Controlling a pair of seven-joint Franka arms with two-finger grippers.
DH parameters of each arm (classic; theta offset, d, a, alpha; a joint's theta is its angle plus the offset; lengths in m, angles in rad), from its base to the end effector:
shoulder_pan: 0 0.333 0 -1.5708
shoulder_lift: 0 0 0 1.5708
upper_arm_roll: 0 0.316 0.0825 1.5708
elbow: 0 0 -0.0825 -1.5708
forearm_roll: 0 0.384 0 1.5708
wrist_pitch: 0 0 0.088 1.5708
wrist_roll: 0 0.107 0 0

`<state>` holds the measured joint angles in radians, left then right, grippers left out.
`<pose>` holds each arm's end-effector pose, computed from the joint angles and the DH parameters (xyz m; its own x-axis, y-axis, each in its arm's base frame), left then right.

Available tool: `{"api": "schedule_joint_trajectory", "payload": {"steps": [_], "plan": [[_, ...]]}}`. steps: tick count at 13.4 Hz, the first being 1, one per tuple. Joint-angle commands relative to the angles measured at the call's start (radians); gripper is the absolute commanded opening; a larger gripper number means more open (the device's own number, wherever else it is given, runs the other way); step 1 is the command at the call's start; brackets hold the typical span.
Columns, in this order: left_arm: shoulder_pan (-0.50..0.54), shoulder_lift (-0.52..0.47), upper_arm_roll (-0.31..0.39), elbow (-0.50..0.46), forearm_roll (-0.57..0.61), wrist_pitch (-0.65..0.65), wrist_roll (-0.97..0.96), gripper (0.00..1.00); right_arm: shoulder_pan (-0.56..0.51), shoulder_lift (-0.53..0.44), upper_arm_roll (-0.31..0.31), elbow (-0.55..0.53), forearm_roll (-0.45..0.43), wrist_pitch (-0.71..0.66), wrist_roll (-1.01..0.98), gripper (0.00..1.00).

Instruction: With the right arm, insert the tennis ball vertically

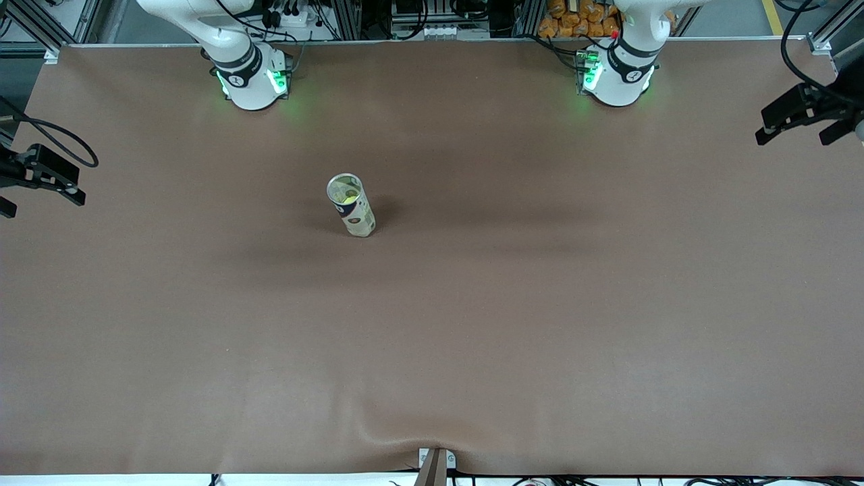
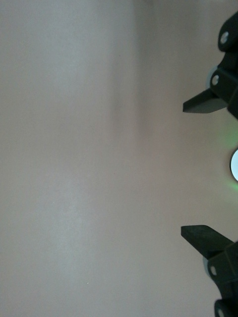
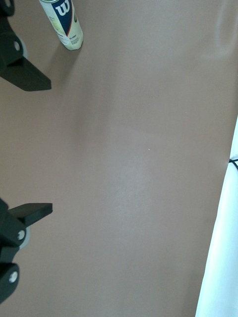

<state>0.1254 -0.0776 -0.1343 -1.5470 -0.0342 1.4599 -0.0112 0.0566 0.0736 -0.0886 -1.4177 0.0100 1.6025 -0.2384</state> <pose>0.5186 -0.0118 0.6672 0.9999 -0.0010 -0.0104 -0.0007 -0.9997 0.0235 0.5808 -0.0153 0.6584 0.9725 0.2058 0.1089 0.2045 -0.9786 0.0229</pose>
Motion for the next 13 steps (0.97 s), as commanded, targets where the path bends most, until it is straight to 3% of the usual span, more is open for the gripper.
{"api": "schedule_joint_trajectory", "payload": {"steps": [1,3,13], "plan": [[-0.093,0.045,0.101,0.041,0.040,-0.020,0.066,1.00,0.000,-0.005,0.003,0.008,-0.016,-0.009,-0.001,1.00],[-0.113,0.050,0.140,0.036,0.042,-0.001,0.112,1.00,0.000,-0.005,0.003,0.006,-0.016,-0.009,-0.001,1.00],[-0.176,-0.010,0.142,-0.074,0.042,0.036,0.079,1.00,0.000,-0.005,0.004,0.006,-0.016,-0.009,-0.001,1.00]]}}
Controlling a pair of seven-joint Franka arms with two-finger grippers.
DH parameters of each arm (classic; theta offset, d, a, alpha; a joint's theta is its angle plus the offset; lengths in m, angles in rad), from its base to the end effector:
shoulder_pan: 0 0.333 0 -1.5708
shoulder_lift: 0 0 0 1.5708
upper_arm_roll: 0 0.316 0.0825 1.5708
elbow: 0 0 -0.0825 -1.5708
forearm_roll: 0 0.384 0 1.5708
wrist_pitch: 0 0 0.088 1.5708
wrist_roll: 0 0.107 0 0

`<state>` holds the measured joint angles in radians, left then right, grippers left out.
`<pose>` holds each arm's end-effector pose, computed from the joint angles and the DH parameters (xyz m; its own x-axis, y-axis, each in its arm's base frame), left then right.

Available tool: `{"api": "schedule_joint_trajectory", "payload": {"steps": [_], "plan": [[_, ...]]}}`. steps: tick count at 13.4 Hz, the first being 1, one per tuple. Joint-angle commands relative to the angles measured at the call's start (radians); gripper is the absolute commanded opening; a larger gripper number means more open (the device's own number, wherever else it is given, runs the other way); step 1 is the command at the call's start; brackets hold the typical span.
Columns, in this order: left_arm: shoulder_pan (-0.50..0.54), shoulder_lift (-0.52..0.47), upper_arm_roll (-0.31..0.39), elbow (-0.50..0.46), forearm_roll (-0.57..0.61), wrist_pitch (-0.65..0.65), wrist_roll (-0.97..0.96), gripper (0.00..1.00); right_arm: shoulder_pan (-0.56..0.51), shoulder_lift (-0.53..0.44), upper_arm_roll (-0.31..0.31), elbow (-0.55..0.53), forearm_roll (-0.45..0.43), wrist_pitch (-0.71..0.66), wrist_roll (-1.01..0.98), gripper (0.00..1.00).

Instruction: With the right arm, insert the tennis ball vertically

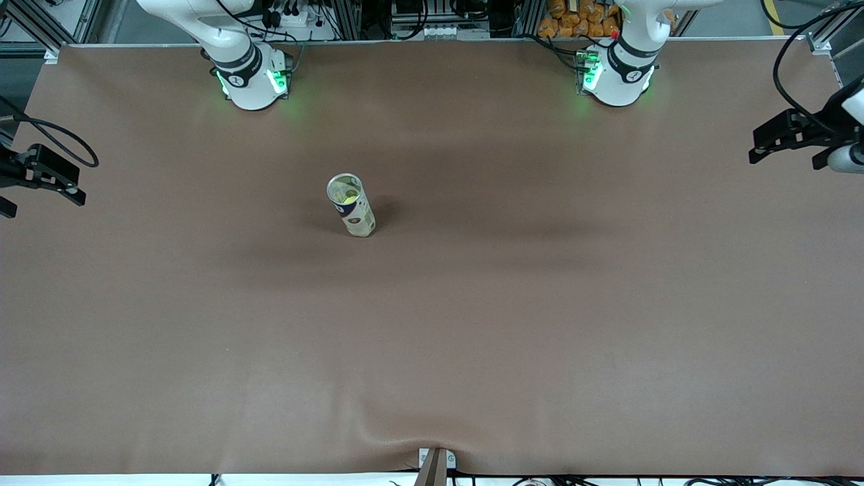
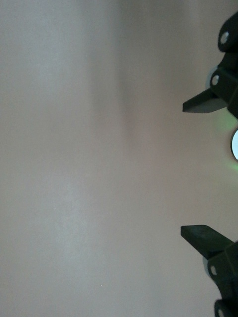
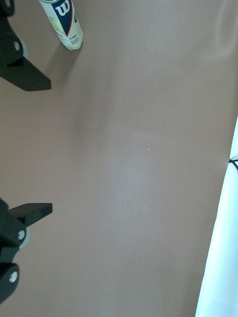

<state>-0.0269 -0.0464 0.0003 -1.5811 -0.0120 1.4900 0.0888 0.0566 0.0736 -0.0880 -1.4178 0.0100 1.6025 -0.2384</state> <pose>0.5314 -0.0155 0.6380 0.9923 -0.1161 -0.0434 -0.1155 -0.9932 0.0159 0.5808 -0.0150 0.6583 0.9724 0.2063 0.1088 0.2051 -0.9785 0.0228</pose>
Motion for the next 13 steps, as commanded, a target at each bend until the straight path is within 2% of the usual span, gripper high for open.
{"api": "schedule_joint_trajectory", "payload": {"steps": [1,5,8,13], "plan": [[-0.036,-0.041,0.004,-0.036,0.021,-0.005,-0.043,1.00,0.000,-0.005,0.004,0.008,-0.016,-0.009,-0.001,1.00],[-0.036,-0.046,-0.022,-0.037,0.023,-0.037,-0.055,1.00,0.000,-0.005,0.004,0.008,-0.016,-0.009,-0.001,1.00],[-0.031,-0.049,-0.055,-0.037,0.073,-0.034,-0.052,1.00,0.000,-0.005,0.004,0.007,-0.016,-0.010,-0.001,1.00],[-0.027,-0.044,-0.046,-0.025,0.058,-0.020,-0.055,1.00,0.000,-0.005,0.004,0.007,-0.016,-0.009,-0.001,1.00]]}}
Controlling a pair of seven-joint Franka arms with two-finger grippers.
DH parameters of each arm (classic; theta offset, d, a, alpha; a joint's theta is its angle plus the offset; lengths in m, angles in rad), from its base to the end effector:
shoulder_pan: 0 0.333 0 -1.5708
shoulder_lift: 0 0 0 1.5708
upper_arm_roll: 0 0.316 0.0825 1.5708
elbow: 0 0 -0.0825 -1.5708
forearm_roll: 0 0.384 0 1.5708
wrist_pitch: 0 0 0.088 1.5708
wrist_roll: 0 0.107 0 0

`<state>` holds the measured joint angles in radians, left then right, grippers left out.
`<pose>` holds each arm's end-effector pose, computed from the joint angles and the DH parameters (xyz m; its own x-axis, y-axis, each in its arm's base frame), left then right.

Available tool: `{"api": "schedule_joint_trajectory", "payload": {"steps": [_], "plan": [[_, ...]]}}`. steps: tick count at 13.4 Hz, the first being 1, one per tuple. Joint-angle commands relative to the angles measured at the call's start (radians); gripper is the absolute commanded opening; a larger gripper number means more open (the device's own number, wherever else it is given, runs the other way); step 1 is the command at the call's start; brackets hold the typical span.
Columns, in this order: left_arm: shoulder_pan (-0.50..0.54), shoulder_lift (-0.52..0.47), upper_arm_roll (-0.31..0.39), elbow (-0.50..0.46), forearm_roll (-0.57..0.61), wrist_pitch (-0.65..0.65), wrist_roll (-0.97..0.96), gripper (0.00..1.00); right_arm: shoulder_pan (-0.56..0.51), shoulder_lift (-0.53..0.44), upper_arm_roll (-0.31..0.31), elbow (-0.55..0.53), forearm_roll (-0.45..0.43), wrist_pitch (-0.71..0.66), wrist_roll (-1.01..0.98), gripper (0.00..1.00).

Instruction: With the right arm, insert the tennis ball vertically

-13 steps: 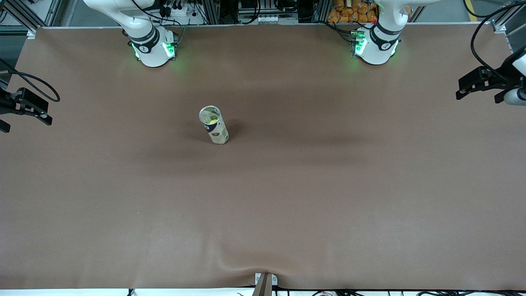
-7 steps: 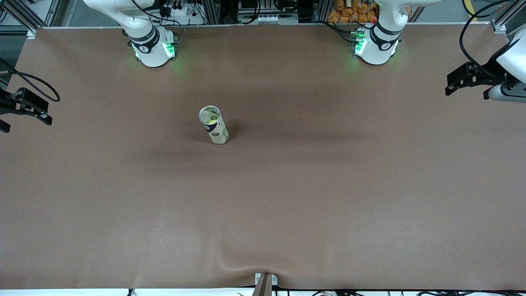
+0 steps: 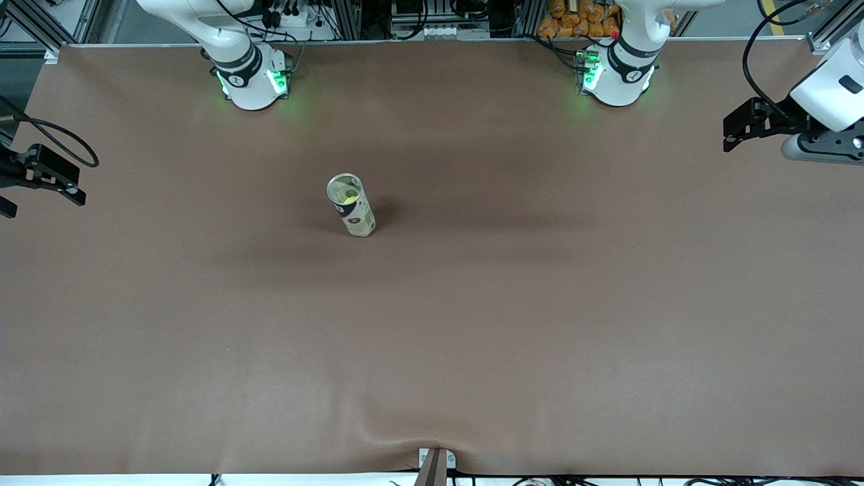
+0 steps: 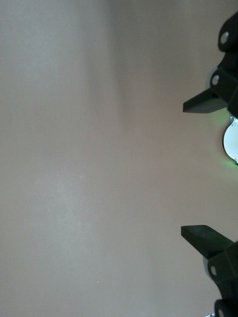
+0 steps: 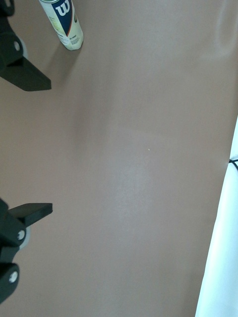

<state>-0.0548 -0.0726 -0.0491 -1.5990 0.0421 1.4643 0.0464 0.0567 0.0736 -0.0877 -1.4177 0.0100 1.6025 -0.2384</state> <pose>0.5181 -0.0502 0.6414 0.9874 -0.1447 -0.0641 -0.1476 -0.9881 -0.0427 0.5808 -0.0147 0.6584 0.9723 0.2067 0.1089 0.2055 -0.9784 0.0228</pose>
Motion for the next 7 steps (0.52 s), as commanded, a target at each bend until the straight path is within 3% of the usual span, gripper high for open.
{"api": "schedule_joint_trajectory", "payload": {"steps": [1,7], "plan": [[0.001,-0.016,0.003,-0.007,0.002,0.004,-0.013,1.00,0.000,-0.005,0.003,0.006,-0.016,-0.010,-0.001,1.00],[0.003,-0.022,0.005,0.008,-0.011,0.001,-0.049,1.00,0.002,-0.003,0.003,0.008,-0.016,-0.009,-0.001,1.00]]}}
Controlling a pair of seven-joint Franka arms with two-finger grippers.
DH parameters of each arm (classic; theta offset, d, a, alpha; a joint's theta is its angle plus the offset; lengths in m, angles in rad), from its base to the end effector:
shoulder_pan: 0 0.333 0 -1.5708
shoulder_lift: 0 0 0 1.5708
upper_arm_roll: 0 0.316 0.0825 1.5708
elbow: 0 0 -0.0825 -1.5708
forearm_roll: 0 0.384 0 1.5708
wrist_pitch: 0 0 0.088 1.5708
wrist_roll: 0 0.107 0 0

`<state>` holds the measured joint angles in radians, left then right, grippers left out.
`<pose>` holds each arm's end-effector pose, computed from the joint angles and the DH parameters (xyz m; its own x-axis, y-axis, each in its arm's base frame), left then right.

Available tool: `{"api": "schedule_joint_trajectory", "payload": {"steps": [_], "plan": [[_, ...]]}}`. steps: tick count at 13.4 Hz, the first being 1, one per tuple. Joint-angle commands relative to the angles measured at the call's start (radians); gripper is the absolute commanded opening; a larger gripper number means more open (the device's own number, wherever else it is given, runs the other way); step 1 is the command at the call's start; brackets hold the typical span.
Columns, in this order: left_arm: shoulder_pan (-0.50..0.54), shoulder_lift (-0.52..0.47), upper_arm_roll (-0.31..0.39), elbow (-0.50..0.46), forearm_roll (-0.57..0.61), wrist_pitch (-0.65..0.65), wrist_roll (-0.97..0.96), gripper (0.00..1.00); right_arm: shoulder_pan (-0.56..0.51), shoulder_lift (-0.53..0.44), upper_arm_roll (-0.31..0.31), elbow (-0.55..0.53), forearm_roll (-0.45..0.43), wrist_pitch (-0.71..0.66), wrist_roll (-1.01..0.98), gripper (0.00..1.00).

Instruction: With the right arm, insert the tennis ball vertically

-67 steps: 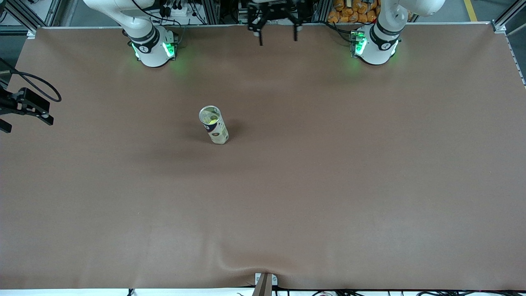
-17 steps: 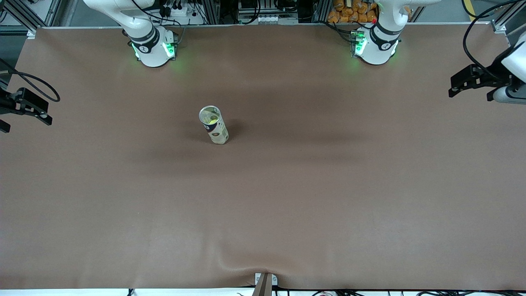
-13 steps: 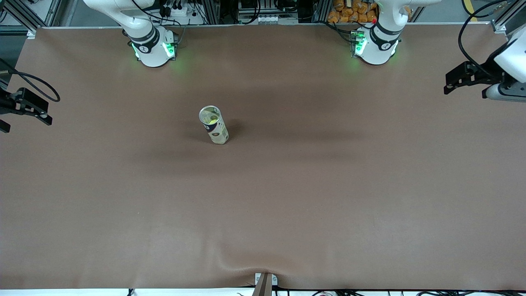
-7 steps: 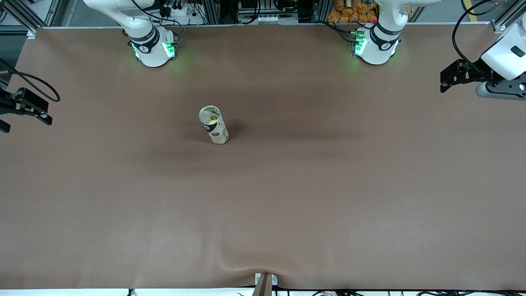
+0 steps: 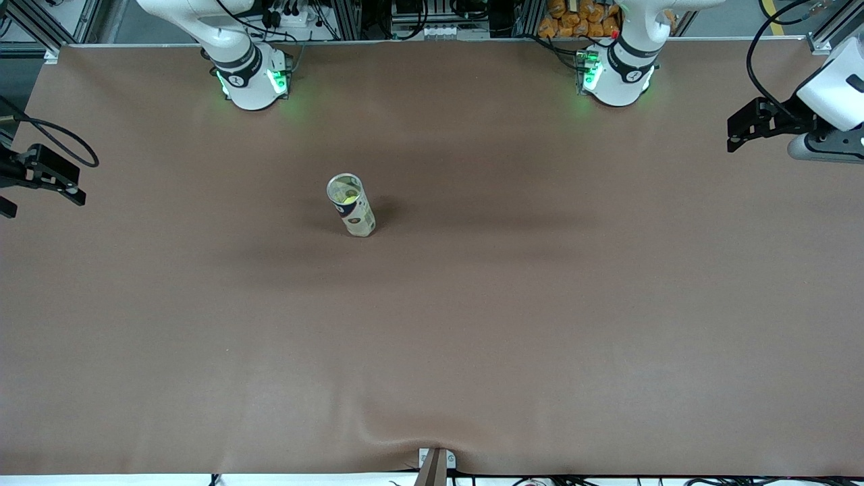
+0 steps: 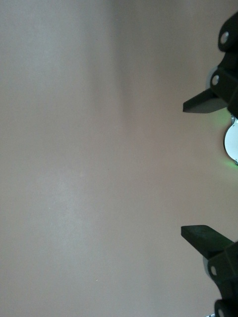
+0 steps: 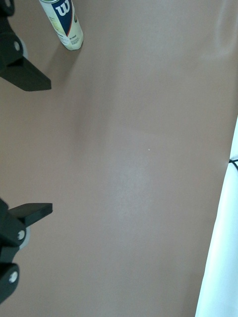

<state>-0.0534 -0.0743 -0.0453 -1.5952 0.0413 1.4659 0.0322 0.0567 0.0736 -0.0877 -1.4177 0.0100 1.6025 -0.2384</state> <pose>0.5181 -0.0475 0.6442 0.9905 -0.1257 -0.0564 -0.1282 -0.9908 -0.0428 0.5808 -0.0147 0.6584 0.9723 0.2067 0.1089 0.2055 -0.9784 0.0228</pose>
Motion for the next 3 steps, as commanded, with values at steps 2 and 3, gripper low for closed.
{"api": "schedule_joint_trajectory", "payload": {"steps": [2,3], "plan": [[0.001,-0.022,0.004,0.007,-0.018,-0.007,-0.044,1.00,0.002,-0.005,0.003,0.006,-0.016,-0.009,-0.001,1.00],[0.001,-0.022,0.008,0.008,-0.024,-0.007,-0.046,1.00,0.002,-0.005,0.003,0.006,-0.016,-0.009,-0.001,1.00]]}}
